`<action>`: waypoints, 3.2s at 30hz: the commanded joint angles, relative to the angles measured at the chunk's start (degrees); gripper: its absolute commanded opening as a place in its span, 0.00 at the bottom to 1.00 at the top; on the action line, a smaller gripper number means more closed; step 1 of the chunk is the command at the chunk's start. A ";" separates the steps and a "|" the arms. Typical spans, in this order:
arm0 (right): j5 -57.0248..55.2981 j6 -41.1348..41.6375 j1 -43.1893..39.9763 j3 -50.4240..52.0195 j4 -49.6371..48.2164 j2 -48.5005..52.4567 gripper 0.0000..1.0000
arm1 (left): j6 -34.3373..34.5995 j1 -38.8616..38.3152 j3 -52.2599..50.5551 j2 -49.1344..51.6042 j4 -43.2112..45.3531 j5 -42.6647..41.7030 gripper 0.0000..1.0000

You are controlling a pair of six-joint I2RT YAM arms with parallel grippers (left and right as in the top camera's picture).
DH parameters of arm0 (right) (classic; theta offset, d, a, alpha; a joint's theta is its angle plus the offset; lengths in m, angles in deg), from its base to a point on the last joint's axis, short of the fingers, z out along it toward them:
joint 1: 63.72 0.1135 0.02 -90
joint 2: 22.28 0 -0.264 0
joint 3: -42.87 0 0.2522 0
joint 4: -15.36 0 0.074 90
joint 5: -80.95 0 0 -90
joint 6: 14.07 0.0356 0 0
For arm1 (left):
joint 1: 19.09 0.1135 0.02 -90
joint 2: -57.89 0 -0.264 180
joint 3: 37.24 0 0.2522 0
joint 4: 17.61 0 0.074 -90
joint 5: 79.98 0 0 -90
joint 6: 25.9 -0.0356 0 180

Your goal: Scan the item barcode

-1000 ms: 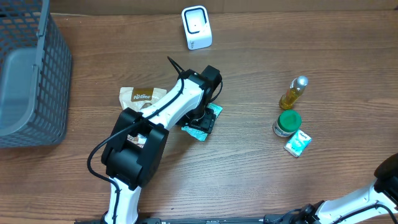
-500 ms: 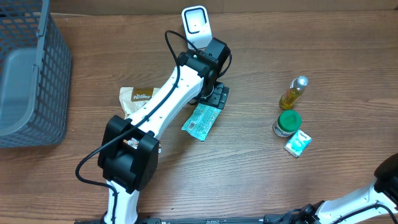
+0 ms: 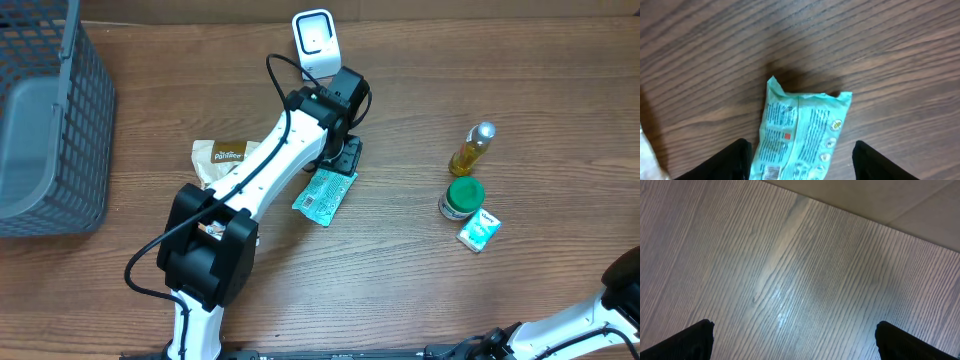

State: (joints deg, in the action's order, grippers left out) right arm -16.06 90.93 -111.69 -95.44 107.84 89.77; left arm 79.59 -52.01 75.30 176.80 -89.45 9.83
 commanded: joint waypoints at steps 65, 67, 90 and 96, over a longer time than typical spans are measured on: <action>-0.39 -0.02 -0.04 -0.55 -0.17 -0.81 1.00 | 1.92 -7.28 -8.07 -7.65 2.43 -17.20 0.08; -0.39 -0.02 -0.04 -0.55 -0.17 -0.81 1.00 | 1.92 -8.20 -8.09 -7.65 2.43 -17.20 0.08; -0.39 -0.02 -0.04 -0.55 -0.17 -0.81 1.00 | 10.78 -13.22 -18.62 -7.65 6.64 -10.75 0.05; -0.39 -0.02 -0.04 -0.55 -0.17 -0.81 1.00 | 15.04 -13.25 -21.31 -7.65 9.75 -10.84 0.05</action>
State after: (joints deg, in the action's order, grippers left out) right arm -16.06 90.91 -111.69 -95.44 107.84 89.77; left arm 91.11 -65.02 54.69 168.91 -80.12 -1.73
